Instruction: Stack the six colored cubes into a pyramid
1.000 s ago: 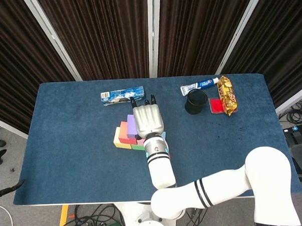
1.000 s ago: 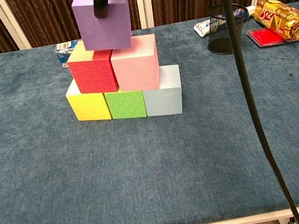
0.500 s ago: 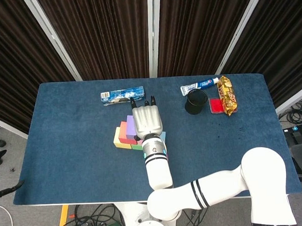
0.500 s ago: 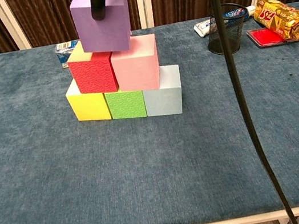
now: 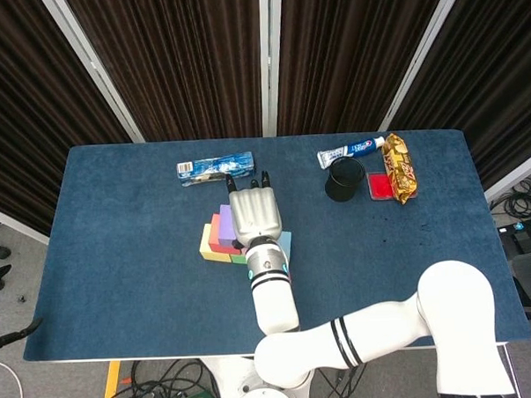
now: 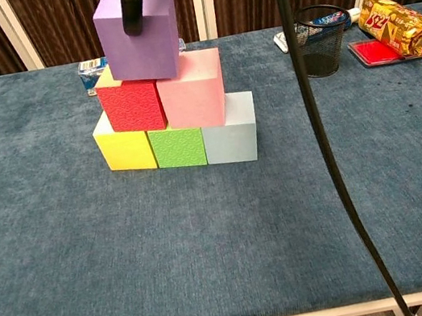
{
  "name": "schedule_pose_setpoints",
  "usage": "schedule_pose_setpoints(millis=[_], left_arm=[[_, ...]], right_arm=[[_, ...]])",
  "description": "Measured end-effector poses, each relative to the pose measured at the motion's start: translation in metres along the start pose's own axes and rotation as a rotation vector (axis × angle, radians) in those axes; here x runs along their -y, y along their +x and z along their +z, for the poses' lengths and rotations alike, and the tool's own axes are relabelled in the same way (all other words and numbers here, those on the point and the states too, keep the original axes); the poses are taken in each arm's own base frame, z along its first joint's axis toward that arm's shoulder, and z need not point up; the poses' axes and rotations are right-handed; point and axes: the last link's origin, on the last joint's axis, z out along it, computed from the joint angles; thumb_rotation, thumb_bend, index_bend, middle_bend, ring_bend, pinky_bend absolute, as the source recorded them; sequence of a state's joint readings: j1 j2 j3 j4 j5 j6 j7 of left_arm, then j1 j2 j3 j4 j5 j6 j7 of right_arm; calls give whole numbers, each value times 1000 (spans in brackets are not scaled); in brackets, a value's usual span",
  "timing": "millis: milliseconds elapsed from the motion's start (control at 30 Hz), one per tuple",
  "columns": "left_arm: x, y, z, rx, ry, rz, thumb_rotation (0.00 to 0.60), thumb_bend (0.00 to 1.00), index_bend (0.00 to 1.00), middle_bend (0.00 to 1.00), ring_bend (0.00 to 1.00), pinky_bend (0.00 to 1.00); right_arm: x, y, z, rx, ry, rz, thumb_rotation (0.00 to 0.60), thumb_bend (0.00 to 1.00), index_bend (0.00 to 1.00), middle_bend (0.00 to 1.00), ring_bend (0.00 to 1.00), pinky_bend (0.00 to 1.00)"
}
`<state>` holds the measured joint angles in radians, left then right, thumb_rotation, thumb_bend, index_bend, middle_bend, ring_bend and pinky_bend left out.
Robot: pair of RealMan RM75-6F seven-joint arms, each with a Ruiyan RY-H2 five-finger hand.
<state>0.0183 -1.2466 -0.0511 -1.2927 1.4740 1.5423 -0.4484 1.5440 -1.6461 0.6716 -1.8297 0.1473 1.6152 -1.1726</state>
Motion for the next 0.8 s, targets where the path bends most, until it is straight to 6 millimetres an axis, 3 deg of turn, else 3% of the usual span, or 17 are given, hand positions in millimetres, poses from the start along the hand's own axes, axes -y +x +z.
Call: schedule_pose_setpoints(millis=[800], left_arm=[[3,0,-1,6,0,-11,600,0,121,110,0,135]], right_arm=[[1,-3,5,8,-44,11,600,63,0,748,193,0]])
